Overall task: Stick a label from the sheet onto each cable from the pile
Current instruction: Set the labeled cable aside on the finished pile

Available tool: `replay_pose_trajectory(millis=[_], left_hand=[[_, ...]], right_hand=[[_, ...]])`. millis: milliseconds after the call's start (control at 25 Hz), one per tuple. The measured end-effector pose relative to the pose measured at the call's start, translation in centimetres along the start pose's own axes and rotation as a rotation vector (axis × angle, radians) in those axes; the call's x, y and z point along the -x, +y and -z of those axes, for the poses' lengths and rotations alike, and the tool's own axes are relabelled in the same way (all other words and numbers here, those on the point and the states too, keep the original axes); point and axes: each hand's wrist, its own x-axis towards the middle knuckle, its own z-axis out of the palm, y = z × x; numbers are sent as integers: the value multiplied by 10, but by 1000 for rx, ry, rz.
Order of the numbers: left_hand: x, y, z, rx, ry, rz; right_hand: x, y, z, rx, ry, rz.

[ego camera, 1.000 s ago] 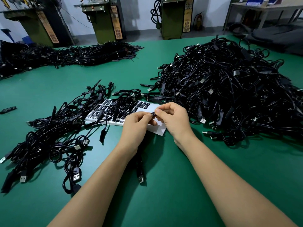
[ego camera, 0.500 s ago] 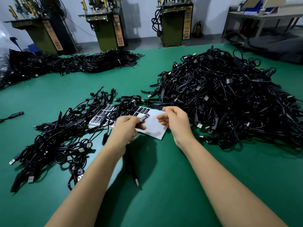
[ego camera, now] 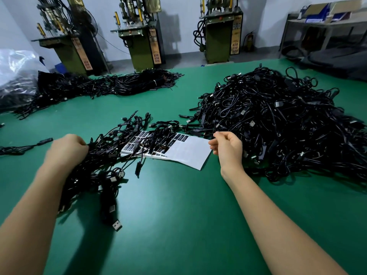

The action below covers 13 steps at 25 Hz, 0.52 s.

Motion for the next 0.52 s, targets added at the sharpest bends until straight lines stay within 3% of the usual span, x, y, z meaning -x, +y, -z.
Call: replay_pose_trajectory(millis=[40, 120, 240, 360, 520], left_hand=[[4, 4, -5, -57, -4, -3], [19, 24, -14, -115, 137, -22], [56, 77, -30, 15, 402, -318], [96, 129, -63, 128, 353, -608], [128, 164, -99, 264, 270, -674]], right_hand=[[1, 1, 0, 82, 36, 46], [3, 3, 0, 286, 122, 160], [1, 6, 1, 478, 183, 284], [1, 9, 1, 632, 123, 393], [1, 12, -1, 902, -83, 508]])
